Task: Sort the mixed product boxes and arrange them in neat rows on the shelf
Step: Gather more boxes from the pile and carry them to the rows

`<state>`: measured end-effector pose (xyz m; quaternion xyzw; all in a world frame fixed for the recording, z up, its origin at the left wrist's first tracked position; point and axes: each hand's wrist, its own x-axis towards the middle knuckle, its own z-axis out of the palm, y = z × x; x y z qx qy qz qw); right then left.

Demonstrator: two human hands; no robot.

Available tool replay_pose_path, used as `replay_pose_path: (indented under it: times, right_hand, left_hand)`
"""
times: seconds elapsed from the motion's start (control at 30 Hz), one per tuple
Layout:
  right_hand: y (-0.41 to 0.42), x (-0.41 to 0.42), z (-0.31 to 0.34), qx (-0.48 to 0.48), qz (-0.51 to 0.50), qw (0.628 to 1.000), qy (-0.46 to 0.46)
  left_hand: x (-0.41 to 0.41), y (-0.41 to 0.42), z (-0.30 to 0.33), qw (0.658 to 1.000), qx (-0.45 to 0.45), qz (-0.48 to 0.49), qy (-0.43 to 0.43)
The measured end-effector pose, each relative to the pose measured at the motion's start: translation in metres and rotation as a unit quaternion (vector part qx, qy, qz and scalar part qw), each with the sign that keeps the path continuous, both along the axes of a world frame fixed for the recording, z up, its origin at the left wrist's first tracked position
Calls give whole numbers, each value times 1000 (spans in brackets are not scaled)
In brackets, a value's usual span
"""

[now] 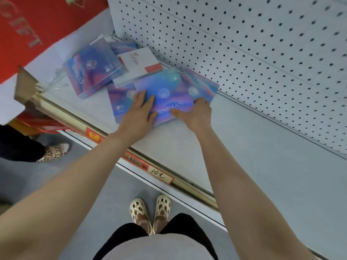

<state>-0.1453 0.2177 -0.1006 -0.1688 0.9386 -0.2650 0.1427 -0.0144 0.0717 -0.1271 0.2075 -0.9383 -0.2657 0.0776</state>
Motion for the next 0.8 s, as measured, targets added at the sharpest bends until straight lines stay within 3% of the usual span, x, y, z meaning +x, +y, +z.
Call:
replay_pose_path:
  times: [0.03,0.1,0.17,0.3,0.47,0.57,0.73,0.8]
  right_hand:
    - [5,-1,4,-99,-43,992,-70]
    - [20,-2,15,-269,-116,939,-182]
    - [38,-6,27,-340,-136,912,-184]
    - [84,-24,56,-391,-175,897,-109]
    - [131,-42,84,-278,-159,945,63]
    - [142,-49,95,-154,-143,970,122]
    - [145,-54,105,115,-46,987,105]
    - [152,-47,105,153,-76,982,82]
  left_hand:
    - [0,7,-1,1000,1,4,7]
    - [1,20,0,1000,4,1,24]
    - [-1,30,3,999,2,-20,47]
    - [-21,47,11,997,-11,-42,66]
    - [-64,49,18,996,-35,-27,78]
    - [-90,46,23,999,-39,-15,5]
    - [-122,36,24,990,-12,19,-139]
    - [-127,37,23,986,-6,11,-164]
